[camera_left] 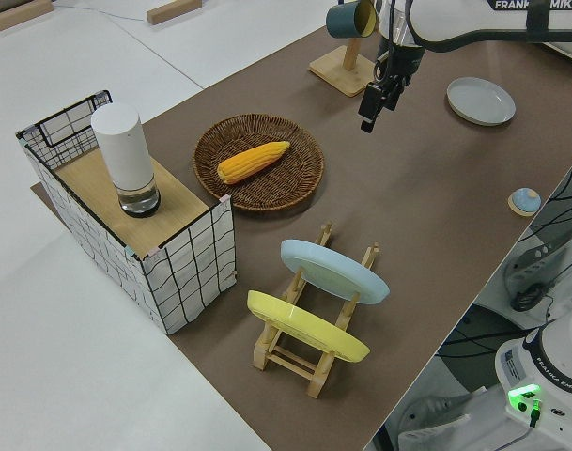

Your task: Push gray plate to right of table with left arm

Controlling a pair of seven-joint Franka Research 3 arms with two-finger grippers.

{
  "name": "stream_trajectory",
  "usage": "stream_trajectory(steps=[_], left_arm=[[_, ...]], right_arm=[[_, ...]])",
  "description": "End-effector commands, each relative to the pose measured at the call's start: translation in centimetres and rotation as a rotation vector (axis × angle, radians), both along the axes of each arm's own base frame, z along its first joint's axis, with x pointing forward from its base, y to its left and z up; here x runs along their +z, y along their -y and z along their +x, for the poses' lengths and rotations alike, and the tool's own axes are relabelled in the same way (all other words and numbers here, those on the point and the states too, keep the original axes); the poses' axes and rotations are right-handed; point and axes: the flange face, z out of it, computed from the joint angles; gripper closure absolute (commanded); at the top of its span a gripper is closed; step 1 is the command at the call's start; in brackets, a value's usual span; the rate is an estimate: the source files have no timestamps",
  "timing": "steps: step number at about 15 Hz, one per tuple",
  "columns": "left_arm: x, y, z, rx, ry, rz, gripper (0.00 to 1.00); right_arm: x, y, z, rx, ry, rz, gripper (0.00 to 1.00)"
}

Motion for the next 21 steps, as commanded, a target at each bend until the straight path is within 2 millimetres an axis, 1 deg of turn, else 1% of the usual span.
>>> stream_trajectory(steps=[1,2,3,4,7,9,13,16,19,21], left_arm=[[3.1,-0.6,-0.1,0.004,-0.015,-0.035,0.01],[3.4,-0.8,-0.2,0.007,-0.019,-0.034,0.01],[4.3,-0.8,-0.2,0.006,-0.021,-0.033,0.01],[5.6,-1.0,-0.3,0.004,-0.024,-0.032,0.01],[8.3,-1.2,-0.5,-0.005,-0.018,-0.036,0.01],[9.5,-1.6,-0.4,0.0,-0.017,-0.043,0.01],[10.5,-1.7,-0.4,0.003,0.003,-0.045,0.01],[10.8,-1.5,-0.4,0.001,0.01,-0.043,0.01],[11.0,-1.0,-0.5,-0.008,0.015,-0.033,0.01],[11.1,-1.1,-0.5,-0.005,0.021,-0.033,0.01]], right_arm=[[0.3,0.1,0.1,-0.004,0.0,0.018,0.005],[0.3,0.1,0.1,-0.004,0.0,0.018,0.005],[0.3,0.1,0.1,-0.004,0.0,0.018,0.005],[0.3,0.0,0.1,-0.002,0.0,0.018,0.005],[0.3,0.1,0.1,-0.004,0.0,0.018,0.005],[0.3,0.1,0.1,-0.004,0.0,0.018,0.005],[0.3,0.1,0.1,-0.004,0.0,0.018,0.005],[0.3,0.1,0.1,-0.004,0.0,0.018,0.005],[0.3,0.1,0.1,-0.004,0.0,0.018,0.005],[0.3,0.0,0.1,-0.002,0.0,0.018,0.005]])
